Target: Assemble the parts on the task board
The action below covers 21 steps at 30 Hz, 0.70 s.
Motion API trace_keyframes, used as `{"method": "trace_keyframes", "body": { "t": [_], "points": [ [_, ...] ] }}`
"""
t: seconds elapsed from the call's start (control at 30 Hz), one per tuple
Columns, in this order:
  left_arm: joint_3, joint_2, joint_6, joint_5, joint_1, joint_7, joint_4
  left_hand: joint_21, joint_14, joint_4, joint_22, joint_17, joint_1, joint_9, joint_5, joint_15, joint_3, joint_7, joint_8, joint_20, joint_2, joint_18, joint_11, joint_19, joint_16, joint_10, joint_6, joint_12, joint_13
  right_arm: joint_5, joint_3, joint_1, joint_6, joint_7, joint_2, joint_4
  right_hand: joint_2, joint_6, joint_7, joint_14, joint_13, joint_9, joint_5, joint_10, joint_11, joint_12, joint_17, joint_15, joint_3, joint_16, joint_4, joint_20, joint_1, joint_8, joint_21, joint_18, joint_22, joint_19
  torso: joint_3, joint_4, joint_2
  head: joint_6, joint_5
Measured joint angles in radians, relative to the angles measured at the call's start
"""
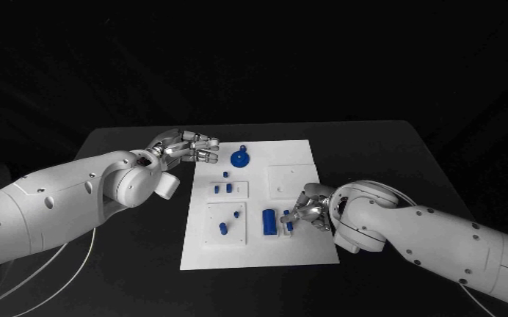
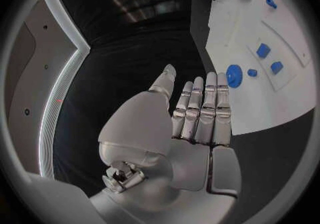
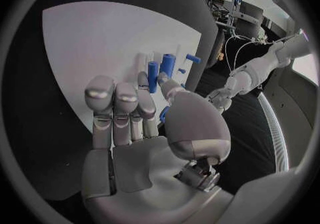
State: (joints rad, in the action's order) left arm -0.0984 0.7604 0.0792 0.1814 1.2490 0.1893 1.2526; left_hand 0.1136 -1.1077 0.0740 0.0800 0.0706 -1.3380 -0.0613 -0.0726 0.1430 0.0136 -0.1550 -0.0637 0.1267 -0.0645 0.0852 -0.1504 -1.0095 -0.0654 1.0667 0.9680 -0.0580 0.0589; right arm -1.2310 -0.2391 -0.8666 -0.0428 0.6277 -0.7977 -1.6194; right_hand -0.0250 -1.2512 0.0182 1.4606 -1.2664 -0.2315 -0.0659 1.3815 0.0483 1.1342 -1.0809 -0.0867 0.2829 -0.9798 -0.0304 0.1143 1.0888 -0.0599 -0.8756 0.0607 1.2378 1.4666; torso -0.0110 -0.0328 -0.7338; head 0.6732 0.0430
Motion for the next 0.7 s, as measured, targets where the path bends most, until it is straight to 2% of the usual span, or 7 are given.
{"method": "trace_keyframes", "body": {
  "t": [0.3,0.7],
  "points": [
    [0.0,0.003,-0.005,-0.001,0.0,-0.001,0.0,0.0,0.0,0.0,0.0,0.0,0.0,0.0,0.0,0.0,0.0,0.0,0.0,0.0,0.0,0.0,0.0,0.0,0.0,0.0,0.0,0.0,0.0,-0.011,0.001,0.007,0.005,0.005,0.012,0.019,0.004,0.0,0.0,0.0,0.0,0.0,0.0,0.0,0.0,0.0,0.001,0.0,-0.003,0.0,-0.003,0.0,-0.004,-0.002,0.0,0.0,0.0,0.0,-0.0003,-0.0006,0.0,0.005,-0.006],
    [0.0,0.005,-0.012,-0.002,0.0,-0.003,0.0,0.0,0.0,0.0,0.0,0.0,0.0,0.0,0.0,0.0,0.0,0.0,0.0,0.0,0.0,0.0,0.0,0.0,0.0,0.0,0.0,0.0,0.0,-0.023,0.0,0.014,0.012,0.01,0.017,0.02,0.004,-0.007,0.0,0.0,0.0,-0.001,0.0,0.0,0.0,0.0,0.001,0.0,-0.003,0.0,-0.003,0.0,-0.004,-0.002,0.0,0.0,0.0,0.0,-0.0012,0.0002,0.0,0.01,-0.007]
  ]
}}
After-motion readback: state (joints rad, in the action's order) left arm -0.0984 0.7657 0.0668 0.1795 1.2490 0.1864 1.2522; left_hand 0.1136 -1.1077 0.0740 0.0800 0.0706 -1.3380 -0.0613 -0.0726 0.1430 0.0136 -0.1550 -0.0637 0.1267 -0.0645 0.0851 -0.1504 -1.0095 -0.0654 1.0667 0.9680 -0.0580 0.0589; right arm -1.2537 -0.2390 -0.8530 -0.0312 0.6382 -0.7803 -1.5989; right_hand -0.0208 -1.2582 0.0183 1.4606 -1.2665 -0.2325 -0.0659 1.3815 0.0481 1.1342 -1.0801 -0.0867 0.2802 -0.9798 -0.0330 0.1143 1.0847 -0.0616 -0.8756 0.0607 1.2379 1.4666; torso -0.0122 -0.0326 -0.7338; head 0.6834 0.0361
